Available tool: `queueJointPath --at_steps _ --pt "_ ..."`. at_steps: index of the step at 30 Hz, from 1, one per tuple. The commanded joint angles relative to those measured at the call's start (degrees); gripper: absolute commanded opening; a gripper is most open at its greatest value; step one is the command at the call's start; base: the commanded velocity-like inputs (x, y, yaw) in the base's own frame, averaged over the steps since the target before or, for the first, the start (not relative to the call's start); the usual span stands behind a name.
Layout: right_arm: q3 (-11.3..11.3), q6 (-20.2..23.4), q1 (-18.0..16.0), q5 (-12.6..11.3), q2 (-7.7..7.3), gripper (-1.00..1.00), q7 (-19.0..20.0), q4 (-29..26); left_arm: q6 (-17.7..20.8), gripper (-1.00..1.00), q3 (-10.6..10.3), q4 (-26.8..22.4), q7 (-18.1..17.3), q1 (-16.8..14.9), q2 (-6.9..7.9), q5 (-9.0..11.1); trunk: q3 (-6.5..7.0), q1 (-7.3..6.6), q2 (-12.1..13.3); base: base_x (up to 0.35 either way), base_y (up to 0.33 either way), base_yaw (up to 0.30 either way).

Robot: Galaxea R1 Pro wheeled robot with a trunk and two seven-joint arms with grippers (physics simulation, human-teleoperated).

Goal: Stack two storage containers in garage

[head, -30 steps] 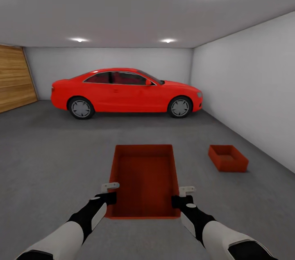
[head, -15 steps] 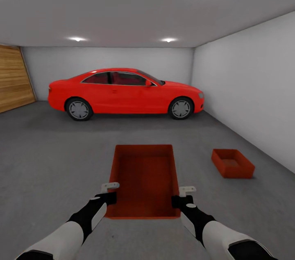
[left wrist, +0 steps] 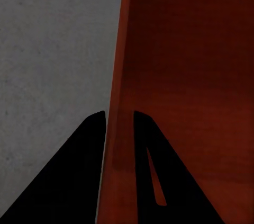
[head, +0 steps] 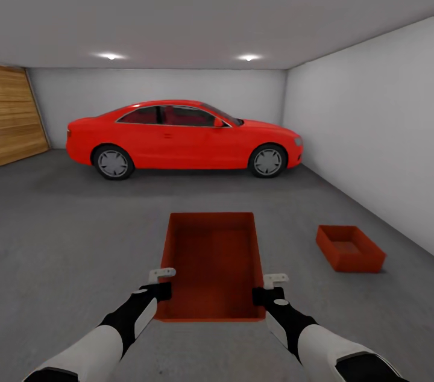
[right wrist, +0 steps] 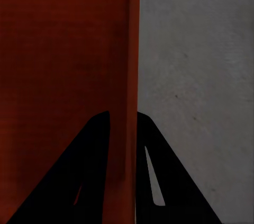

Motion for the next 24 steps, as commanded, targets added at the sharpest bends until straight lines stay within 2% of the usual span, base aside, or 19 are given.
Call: queueJointPath --at_steps 1,24 --pt "0.0 -0.3 0.0 -0.9 -0.02 -1.0 -0.4 0.3 0.3 -1.0 1.1 -1.3 0.8 -0.1 0.06 -1.0 -0.09 0.04 -0.1 0.32 0.0 0.0" --pt "0.0 -0.3 0.0 -0.9 -0.02 -1.0 -0.4 0.3 0.3 -1.0 1.1 -1.3 0.8 -0.1 0.06 -1.0 -0.09 0.04 -0.1 0.32 0.0 0.0"
